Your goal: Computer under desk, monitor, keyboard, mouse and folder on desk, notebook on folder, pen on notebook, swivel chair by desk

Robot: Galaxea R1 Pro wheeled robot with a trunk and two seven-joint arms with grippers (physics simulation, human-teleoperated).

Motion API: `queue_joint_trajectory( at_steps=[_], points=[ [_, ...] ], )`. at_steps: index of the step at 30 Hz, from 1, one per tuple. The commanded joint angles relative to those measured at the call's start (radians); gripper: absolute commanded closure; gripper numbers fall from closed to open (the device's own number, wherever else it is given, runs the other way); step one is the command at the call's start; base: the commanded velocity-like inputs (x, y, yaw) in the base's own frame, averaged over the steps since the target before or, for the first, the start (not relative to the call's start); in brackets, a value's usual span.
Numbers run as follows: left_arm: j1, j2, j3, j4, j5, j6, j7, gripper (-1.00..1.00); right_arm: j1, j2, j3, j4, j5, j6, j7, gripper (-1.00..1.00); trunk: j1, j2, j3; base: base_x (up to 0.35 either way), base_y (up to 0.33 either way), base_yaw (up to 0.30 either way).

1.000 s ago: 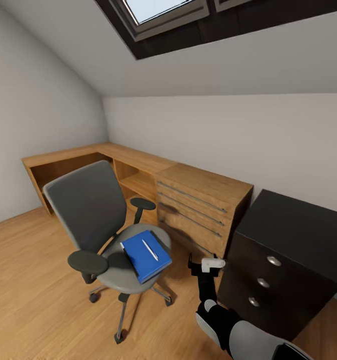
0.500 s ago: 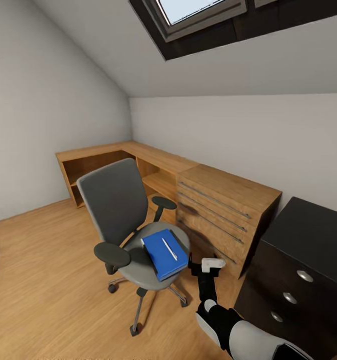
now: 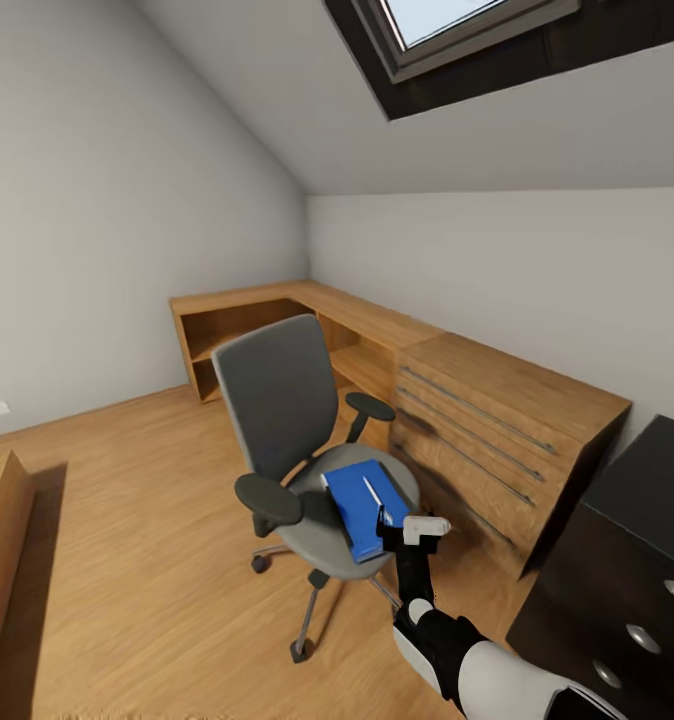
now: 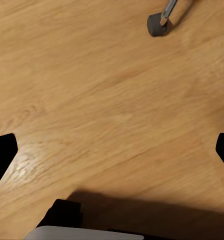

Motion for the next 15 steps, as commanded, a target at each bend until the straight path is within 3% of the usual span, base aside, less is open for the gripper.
queue_joint_trajectory(
  at_steps=[1,15],
  points=[
    [-0.001,0.001,-0.008,-0.001,0.011,-0.006,0.007,-1.0,-0.001,0.0,0.009,0.0,-0.005,-0.003,-0.007,-1.0,0.0,0.0,-0.001,0.0,0.0,0.283],
    [-0.001,0.001,-0.006,-0.001,0.011,-0.006,0.007,-1.0,-0.002,-0.018,0.01,-0.001,-0.003,-0.004,0.012,-1.0,0.0,0.0,-0.001,0.0,0.0,0.283]
  ],
)
